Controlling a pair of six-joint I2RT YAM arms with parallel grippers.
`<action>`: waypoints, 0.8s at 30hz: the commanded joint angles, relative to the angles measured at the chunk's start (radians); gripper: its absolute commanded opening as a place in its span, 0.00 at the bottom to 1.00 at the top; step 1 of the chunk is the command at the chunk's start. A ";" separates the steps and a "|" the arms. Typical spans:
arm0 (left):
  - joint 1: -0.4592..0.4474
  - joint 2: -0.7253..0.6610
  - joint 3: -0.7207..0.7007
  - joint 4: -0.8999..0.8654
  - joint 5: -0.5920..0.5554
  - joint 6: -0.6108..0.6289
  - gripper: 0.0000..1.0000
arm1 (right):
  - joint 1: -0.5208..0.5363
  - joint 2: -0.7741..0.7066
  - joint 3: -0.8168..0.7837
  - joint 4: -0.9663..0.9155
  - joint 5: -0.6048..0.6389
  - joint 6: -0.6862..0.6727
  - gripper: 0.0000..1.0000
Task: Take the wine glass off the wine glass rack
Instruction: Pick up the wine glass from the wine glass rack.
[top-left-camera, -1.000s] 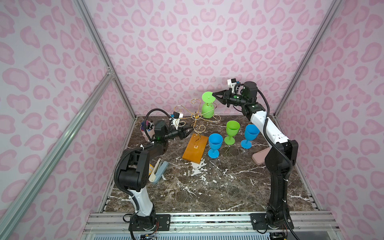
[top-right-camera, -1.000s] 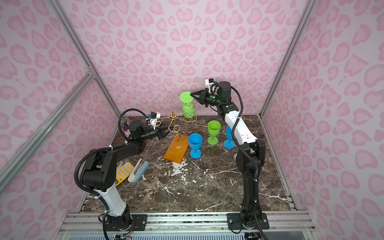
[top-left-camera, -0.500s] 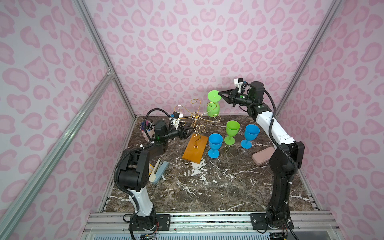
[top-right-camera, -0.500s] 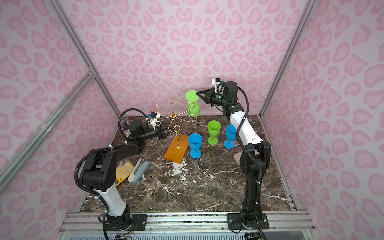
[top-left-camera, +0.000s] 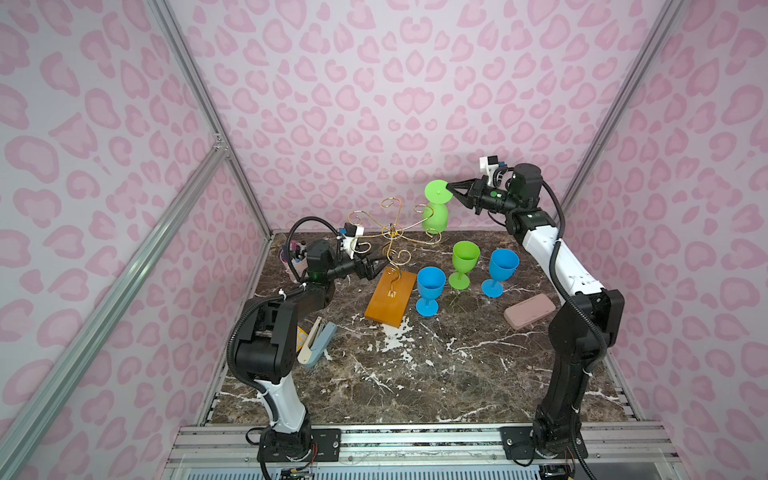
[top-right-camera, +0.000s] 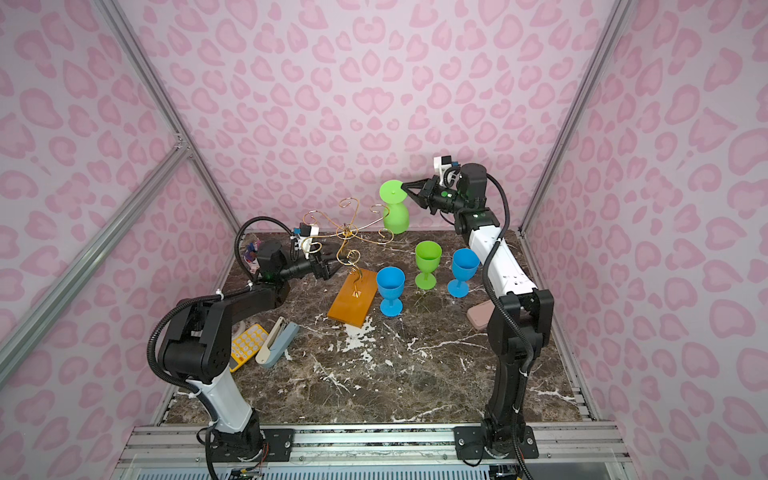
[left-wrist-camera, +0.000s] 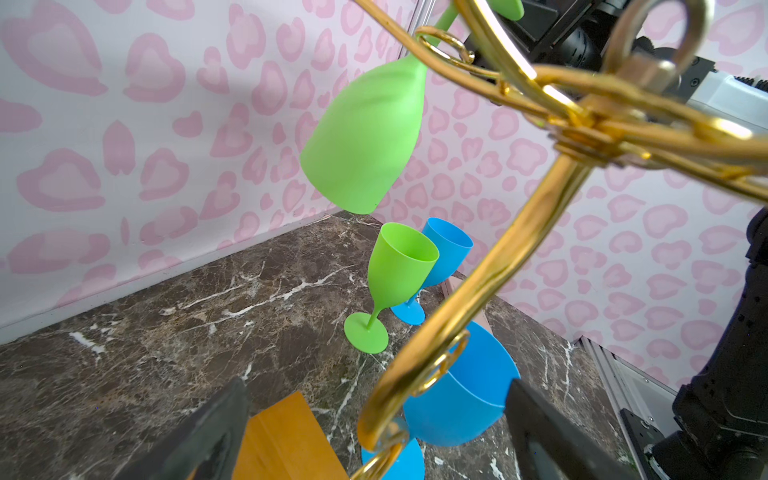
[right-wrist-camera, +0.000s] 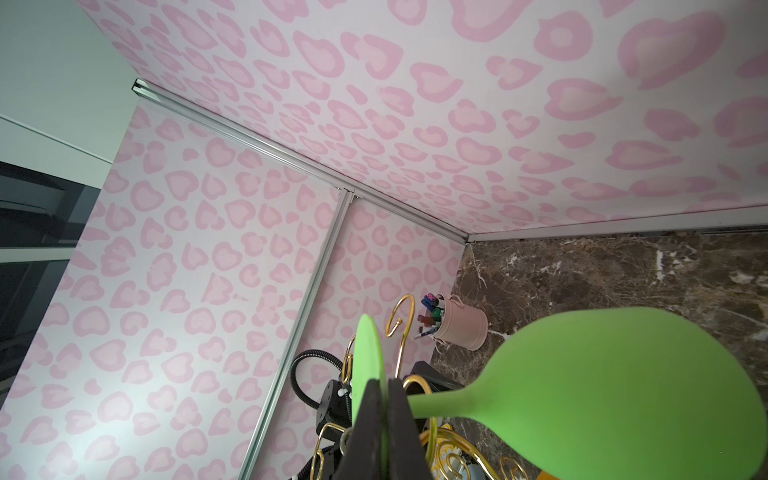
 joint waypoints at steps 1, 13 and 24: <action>0.004 -0.024 -0.017 0.020 -0.002 0.015 0.98 | -0.009 -0.015 -0.022 0.041 -0.018 -0.014 0.00; 0.019 -0.072 -0.078 0.013 -0.006 0.022 0.98 | -0.046 -0.076 -0.093 0.041 -0.026 -0.033 0.00; 0.023 -0.150 -0.156 -0.051 -0.009 0.080 0.98 | -0.066 -0.121 -0.100 -0.046 -0.004 -0.110 0.00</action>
